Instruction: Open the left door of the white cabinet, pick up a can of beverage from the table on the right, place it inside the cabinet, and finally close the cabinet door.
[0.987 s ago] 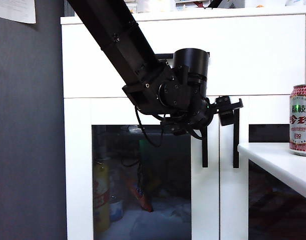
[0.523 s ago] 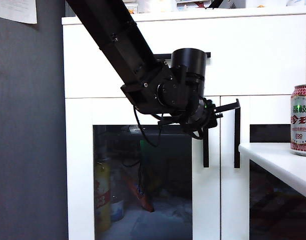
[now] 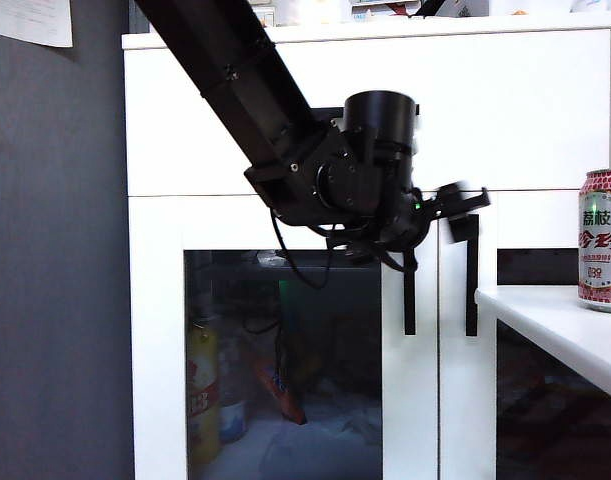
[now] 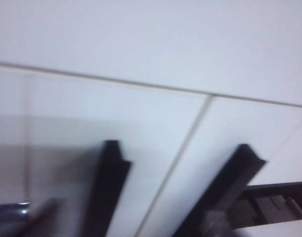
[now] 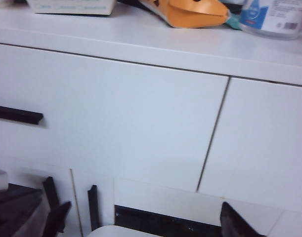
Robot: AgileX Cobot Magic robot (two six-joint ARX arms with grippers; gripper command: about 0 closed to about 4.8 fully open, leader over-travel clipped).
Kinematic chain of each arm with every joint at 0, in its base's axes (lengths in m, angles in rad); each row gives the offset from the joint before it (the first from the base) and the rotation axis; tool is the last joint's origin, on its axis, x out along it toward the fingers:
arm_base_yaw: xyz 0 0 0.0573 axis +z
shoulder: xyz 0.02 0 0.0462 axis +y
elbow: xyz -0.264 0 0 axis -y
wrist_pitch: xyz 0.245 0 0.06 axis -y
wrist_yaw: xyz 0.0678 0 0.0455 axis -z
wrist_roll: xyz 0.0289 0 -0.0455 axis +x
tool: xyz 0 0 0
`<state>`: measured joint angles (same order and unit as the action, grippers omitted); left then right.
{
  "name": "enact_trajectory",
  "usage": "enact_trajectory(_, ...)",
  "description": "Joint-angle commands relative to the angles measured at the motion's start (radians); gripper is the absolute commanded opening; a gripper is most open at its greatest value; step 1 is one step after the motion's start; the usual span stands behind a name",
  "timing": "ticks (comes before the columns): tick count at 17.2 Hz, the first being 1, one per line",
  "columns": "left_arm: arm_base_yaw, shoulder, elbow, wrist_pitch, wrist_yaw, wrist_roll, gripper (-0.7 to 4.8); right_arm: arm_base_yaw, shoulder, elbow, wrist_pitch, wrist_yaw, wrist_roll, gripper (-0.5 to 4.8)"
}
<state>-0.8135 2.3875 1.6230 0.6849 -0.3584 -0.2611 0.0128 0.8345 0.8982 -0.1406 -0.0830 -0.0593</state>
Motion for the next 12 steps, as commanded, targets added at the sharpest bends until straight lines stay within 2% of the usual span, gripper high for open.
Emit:
enact_trajectory(1, 0.001, -0.004, 0.011, 0.012, -0.019, -0.001, 3.71, 0.0, -0.004, 0.002, 0.01, 0.002, -0.002, 4.79)
enact_trajectory(6, 0.011, 0.036, 0.088, -0.03, -0.049, 0.005, 3.71, 0.0, -0.003, 0.001, 0.011, 0.003, -0.002, 4.79)
enact_trajectory(10, 0.01, 0.04, 0.097, -0.067, -0.053, 0.087, 3.64, 0.0, -0.003, 0.001, 0.011, 0.003, -0.002, 4.79)
enact_trajectory(12, 0.01, 0.04, 0.097, -0.071, -0.123, 0.116, 3.01, 0.0, -0.003, 0.001, 0.011, 0.003, -0.002, 4.79)
